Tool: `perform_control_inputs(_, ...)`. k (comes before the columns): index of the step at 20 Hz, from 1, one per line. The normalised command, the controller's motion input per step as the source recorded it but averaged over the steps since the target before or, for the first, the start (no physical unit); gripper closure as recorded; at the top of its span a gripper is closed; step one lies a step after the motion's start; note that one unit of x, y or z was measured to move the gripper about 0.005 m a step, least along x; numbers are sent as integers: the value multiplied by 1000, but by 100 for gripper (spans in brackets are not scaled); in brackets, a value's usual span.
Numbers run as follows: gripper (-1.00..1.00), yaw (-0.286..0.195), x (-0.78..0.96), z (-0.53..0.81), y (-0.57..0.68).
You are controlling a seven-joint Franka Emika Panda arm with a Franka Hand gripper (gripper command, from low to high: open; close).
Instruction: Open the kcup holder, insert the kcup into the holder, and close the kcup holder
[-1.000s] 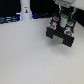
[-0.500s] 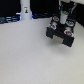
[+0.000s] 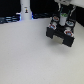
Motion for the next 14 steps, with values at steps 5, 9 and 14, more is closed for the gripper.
perform_control_inputs(5, 100, -8, 29, -148, -25)
perform_control_inputs(9, 100, -4, 5, -121, -38)
perform_control_inputs(14, 100, -3, 26, -138, -43)
